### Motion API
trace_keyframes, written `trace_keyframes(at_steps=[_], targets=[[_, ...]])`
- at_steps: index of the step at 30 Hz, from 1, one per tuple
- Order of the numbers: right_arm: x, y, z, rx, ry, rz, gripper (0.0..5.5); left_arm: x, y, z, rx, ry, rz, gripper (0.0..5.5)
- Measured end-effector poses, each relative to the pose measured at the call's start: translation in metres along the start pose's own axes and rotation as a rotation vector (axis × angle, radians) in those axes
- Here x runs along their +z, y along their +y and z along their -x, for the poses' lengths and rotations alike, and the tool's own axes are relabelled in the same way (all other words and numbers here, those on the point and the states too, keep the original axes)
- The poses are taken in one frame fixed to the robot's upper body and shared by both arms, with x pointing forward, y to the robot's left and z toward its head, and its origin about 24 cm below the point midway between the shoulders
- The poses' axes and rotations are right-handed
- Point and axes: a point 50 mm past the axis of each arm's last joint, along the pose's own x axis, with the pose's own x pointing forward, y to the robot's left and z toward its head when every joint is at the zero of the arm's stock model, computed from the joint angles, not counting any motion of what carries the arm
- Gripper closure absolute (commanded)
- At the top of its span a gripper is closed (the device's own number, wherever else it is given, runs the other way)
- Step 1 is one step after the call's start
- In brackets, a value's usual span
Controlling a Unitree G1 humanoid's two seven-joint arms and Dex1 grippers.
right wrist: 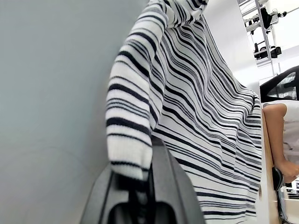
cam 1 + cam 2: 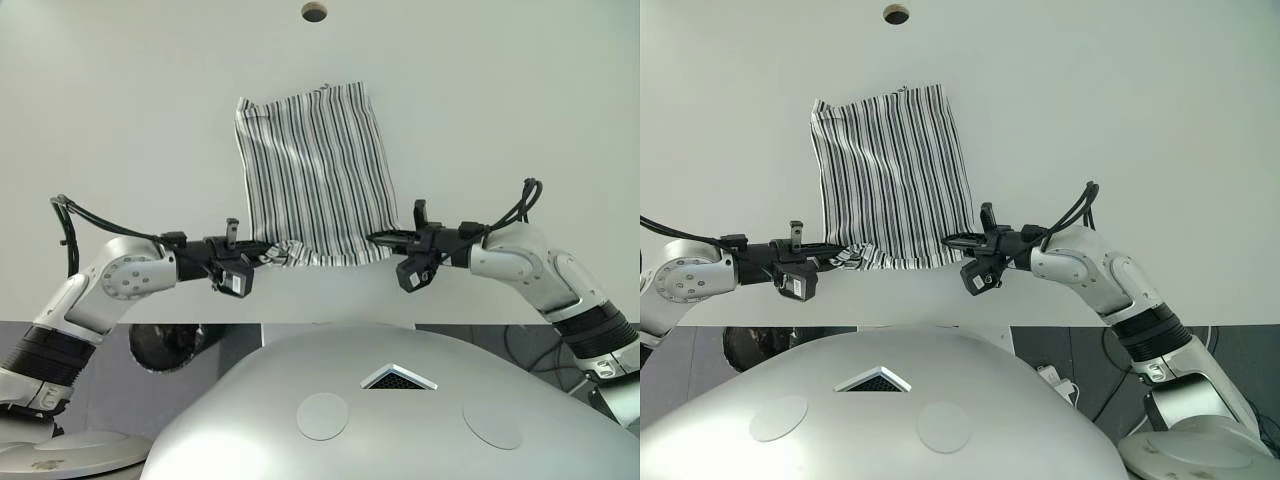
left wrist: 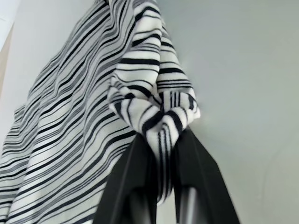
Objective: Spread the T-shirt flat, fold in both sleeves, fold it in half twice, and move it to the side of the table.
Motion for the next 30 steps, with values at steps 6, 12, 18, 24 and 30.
trace_keyframes(at_steps=[6, 12, 18, 24, 30], targets=[[0.008, -0.004, 0.029, -0.049, 0.007, -0.174, 5.45, 0.019, 0.01, 0.006, 0.074, -0.118, 0.071, 5.27], [0.043, -0.006, 0.085, -0.077, -0.021, -0.341, 5.45, 0.052, 0.007, 0.031, 0.098, -0.309, 0.221, 5.27], [0.066, -0.003, 0.11, -0.061, -0.029, -0.365, 5.45, 0.076, -0.007, 0.039, 0.131, -0.371, 0.272, 5.27], [0.056, -0.024, 0.106, -0.134, -0.001, -0.306, 5.45, 0.068, 0.012, 0.044, 0.296, -0.318, 0.217, 5.27], [0.033, -0.021, 0.071, -0.109, 0.019, -0.305, 5.45, 0.048, 0.015, 0.031, 0.311, -0.194, 0.192, 5.27]])
